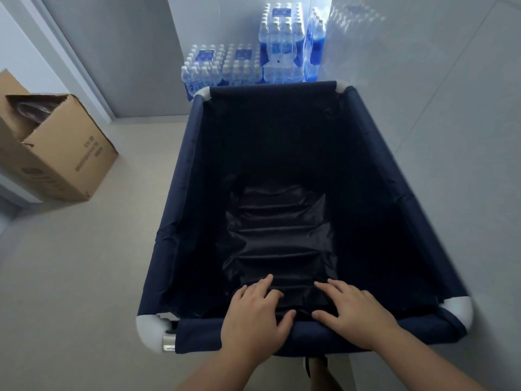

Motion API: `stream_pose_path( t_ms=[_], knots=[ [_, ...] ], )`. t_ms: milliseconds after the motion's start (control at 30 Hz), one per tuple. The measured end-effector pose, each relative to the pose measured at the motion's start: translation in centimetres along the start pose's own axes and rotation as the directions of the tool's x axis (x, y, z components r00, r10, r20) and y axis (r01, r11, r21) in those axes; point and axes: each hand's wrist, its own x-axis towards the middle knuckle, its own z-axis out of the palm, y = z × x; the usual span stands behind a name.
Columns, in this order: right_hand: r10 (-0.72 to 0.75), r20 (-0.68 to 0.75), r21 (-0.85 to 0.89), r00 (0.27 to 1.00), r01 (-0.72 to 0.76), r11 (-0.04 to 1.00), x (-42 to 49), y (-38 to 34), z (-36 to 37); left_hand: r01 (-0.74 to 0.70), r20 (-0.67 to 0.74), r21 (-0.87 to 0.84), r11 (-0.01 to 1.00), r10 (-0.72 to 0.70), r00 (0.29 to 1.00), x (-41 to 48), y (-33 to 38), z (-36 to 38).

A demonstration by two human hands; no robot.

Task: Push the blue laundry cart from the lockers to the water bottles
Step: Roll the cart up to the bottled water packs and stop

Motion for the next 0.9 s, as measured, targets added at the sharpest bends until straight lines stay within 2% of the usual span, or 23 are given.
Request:
stream_pose_path(
  t_ms=[667, 900],
  knots=[
    [-0.007, -0.009, -0.009, 1.0, 0.007, 1.0, 1.1, 0.6, 0.1, -0.036, -0.023, 0.008, 0.999, 0.036, 0.999, 0.8, -0.3, 0.1],
    [-0.018, -0.057, -0.03, 0.998, 0.016, 0.999, 1.0, 0.4, 0.1, -0.023, -0.01, 0.011, 1.0, 0.023, 1.0, 0.8, -0.3, -0.1]
  ],
)
